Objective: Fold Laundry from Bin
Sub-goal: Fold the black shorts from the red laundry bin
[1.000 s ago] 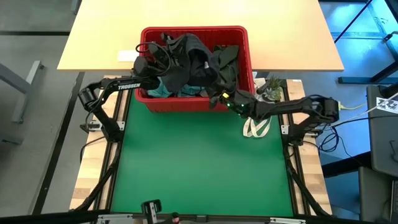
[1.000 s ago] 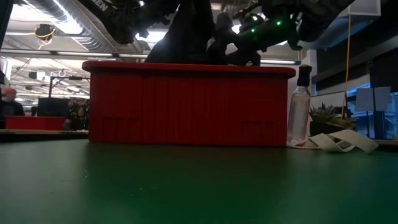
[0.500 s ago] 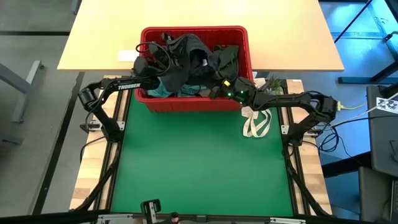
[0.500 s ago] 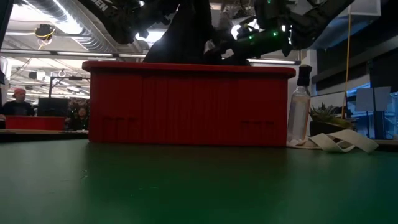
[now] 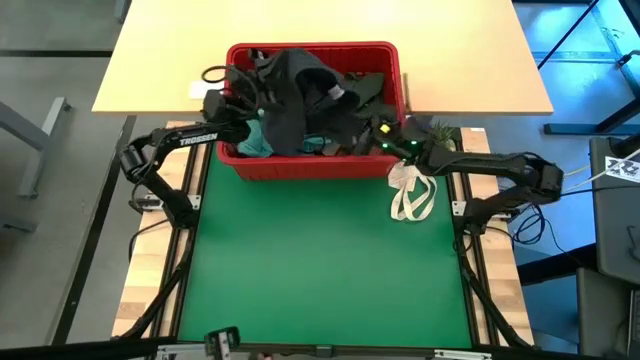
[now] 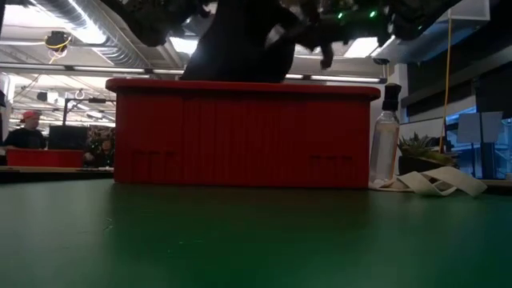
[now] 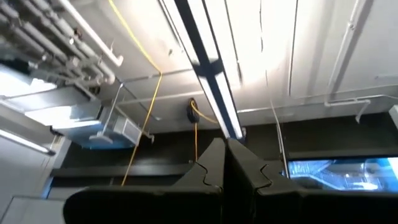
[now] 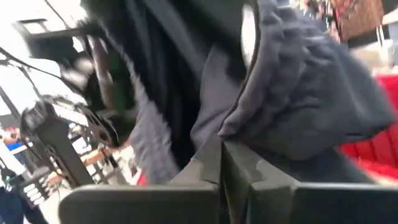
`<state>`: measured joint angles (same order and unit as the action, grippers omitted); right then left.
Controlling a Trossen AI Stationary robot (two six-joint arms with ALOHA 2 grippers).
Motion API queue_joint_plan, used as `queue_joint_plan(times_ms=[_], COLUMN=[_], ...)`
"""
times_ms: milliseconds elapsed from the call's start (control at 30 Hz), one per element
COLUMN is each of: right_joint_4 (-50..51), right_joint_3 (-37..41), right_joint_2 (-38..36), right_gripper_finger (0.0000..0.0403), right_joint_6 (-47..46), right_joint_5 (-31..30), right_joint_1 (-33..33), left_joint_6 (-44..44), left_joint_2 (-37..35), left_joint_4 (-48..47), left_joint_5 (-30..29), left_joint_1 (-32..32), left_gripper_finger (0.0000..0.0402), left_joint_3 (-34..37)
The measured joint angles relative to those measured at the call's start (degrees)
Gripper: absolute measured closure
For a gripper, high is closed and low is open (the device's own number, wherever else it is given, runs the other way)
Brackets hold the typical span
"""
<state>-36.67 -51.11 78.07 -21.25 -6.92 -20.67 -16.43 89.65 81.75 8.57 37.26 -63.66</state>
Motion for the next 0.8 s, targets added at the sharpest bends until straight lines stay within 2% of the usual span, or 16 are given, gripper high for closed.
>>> queue_joint_plan(times_ms=[167, 333, 467, 600, 800], right_joint_4=[0.41, 1.28, 3.21, 9.61, 16.85], right_joint_3=[-0.09, -3.28, -7.66, -12.74, -20.29], right_joint_2=[-6.74, -11.56, -12.75, -12.73, -12.71], right_gripper_finger=[0.04, 0.0401, 0.0401, 0.0401, 0.0402], right_joint_6=[0.69, 0.68, -1.37, -4.22, -5.53], right_joint_5=[1.34, 7.35, 13.7, 19.46, 24.68], right_joint_1=[0.0, 0.0, 0.02, 0.02, 0.07], left_joint_6=[-0.04, -0.15, -0.49, -2.86, -4.17], left_joint_2=[-3.64, -7.17, -10.11, -12.3, -16.49], left_joint_4=[-0.15, -0.13, -0.23, -0.24, -4.79], left_joint_5=[3.46, 6.5, 7.77, 8.68, 11.18], left_joint_1=[0.34, -0.48, -1.27, -1.93, -2.09], left_gripper_finger=[0.0401, 0.0401, 0.0401, 0.0401, 0.0401], left_joint_3=[0.0, 0.0, 0.0, 0.0, 0.0])
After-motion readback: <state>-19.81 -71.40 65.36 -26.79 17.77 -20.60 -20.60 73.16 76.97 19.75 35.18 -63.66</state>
